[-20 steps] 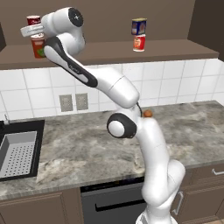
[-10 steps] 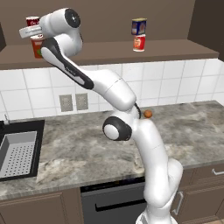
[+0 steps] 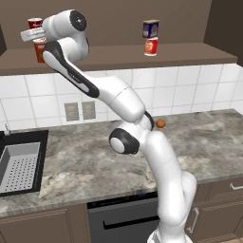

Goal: Stack two cans on top of the other two cans in the cabinet.

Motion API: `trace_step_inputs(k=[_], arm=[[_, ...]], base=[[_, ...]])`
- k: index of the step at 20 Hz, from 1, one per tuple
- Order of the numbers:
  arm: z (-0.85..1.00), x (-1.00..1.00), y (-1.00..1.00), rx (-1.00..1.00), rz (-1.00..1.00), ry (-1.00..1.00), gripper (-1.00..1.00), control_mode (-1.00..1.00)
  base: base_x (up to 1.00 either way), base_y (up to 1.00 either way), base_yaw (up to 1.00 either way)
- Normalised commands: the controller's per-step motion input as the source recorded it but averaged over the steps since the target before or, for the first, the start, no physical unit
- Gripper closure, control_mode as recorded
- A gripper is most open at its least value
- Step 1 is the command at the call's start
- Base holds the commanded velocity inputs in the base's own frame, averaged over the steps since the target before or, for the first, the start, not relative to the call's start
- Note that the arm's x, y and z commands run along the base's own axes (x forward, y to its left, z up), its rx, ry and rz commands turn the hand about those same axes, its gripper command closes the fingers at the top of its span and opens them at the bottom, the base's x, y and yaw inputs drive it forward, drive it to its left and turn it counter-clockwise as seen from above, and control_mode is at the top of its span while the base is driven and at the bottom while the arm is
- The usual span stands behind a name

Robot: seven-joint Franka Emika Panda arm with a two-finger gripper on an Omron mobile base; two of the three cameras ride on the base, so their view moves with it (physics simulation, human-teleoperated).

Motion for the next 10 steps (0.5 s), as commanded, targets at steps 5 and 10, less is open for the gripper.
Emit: trace_step_inputs(k=[5, 10], arm=[[-0.07, 0.01, 0.0, 0.0, 0.0, 0.0, 1.0, -1.0], [-0.06, 0.0, 0.0, 0.0, 0.0, 0.01, 1.0, -1.0]], base=[[0.0, 0.0, 0.0], [0.0, 0.0, 0.0]])
